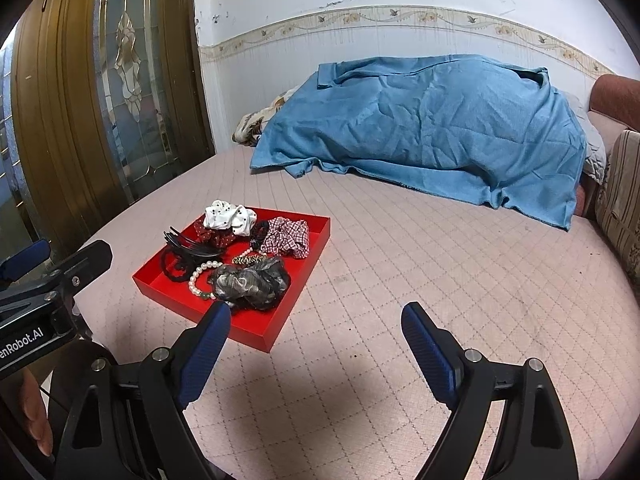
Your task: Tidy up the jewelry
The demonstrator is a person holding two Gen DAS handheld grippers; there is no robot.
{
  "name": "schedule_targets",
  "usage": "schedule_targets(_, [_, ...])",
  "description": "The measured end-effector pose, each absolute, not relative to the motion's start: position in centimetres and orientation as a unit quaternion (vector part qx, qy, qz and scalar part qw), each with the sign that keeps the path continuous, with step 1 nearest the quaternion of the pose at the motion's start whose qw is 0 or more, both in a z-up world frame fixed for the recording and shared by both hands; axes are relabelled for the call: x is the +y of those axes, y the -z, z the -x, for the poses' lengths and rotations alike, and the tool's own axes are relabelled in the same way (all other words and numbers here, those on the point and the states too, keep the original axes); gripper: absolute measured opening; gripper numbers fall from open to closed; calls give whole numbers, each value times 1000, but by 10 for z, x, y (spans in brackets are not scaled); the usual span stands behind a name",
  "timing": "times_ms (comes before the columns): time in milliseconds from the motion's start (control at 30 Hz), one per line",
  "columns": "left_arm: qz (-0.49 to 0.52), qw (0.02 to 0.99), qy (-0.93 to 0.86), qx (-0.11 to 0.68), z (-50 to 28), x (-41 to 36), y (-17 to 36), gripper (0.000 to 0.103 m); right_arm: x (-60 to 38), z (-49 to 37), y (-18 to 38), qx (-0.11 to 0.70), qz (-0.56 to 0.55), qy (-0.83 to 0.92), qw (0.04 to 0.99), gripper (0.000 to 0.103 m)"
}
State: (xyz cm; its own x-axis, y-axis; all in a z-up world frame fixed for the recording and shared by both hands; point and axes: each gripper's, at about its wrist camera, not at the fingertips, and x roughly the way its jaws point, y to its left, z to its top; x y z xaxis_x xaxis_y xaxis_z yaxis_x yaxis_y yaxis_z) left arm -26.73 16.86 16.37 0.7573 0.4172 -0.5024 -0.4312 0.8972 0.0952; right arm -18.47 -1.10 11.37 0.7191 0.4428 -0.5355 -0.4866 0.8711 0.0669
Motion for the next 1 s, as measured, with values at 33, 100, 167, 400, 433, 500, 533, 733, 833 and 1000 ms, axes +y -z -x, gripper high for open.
schedule_targets(33, [14, 937, -225, 267, 267, 169, -163, 103, -11, 184, -113, 279, 40, -251, 926, 91])
schedule_targets(100, [17, 936, -224, 270, 265, 170, -161, 103, -10, 185, -112, 280, 42, -250, 926, 91])
schedule_targets(167, [19, 936, -222, 274, 264, 171, -159, 103, -10, 184, -111, 281, 43, -249, 926, 91])
schedule_targets(400, [26, 933, -218, 284, 260, 173, -154, 103, -8, 183, -108, 284, 47, -247, 925, 91])
schedule_targets(433, [26, 933, -218, 285, 260, 173, -153, 103, -8, 183, -108, 284, 47, -246, 925, 91])
schedule_targets(500, [26, 933, -217, 286, 260, 173, -153, 103, -8, 183, -108, 284, 47, -246, 926, 91])
schedule_targets(533, [25, 933, -217, 287, 259, 173, -152, 103, -8, 183, -108, 284, 47, -247, 925, 91])
schedule_targets(733, [26, 932, -215, 291, 258, 173, -150, 103, -7, 183, -107, 281, 53, -245, 926, 91])
schedule_targets(833, [26, 932, -214, 292, 258, 174, -150, 103, -5, 185, -107, 279, 58, -245, 927, 92])
schedule_targets(1000, [28, 931, -213, 294, 258, 174, -148, 103, -3, 185, -106, 277, 64, -245, 927, 92])
